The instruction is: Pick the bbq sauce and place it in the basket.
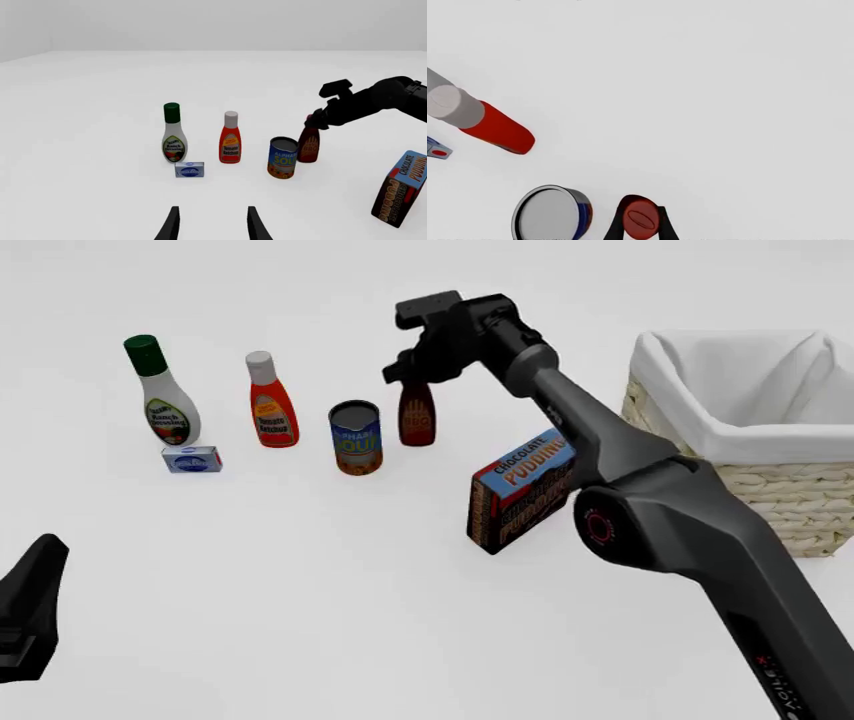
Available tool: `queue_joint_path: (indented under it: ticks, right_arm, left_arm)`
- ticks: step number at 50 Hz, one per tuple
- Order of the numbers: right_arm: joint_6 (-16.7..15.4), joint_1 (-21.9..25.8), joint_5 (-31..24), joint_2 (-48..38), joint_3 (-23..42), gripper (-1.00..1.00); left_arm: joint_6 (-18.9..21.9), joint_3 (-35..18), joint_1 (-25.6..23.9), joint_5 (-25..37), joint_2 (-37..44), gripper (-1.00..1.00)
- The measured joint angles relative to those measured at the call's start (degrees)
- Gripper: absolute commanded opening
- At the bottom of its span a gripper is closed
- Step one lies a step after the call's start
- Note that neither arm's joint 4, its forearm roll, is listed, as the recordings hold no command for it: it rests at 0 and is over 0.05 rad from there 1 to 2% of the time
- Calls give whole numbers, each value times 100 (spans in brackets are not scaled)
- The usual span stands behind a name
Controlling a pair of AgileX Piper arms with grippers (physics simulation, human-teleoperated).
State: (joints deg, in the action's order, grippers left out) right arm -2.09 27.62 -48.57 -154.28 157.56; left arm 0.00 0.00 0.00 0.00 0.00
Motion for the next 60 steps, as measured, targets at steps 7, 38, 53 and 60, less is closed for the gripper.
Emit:
queue_joint_path:
  ticks: [7, 38, 53, 60]
  right_arm:
    - [-33, -21, 82, 184, -229, -100]
    - [-277, -76, -379, 768, 92, -100]
    - [-394, -92, 273, 2043, -1594, -100]
    - [-452, -105, 458, 2559, -2195, -100]
  left_arm:
    - [0, 0, 0, 0, 0, 100]
    - [0, 0, 0, 0, 0, 100]
    - [0, 0, 0, 0, 0, 100]
    - [0, 0, 0, 0, 0, 100]
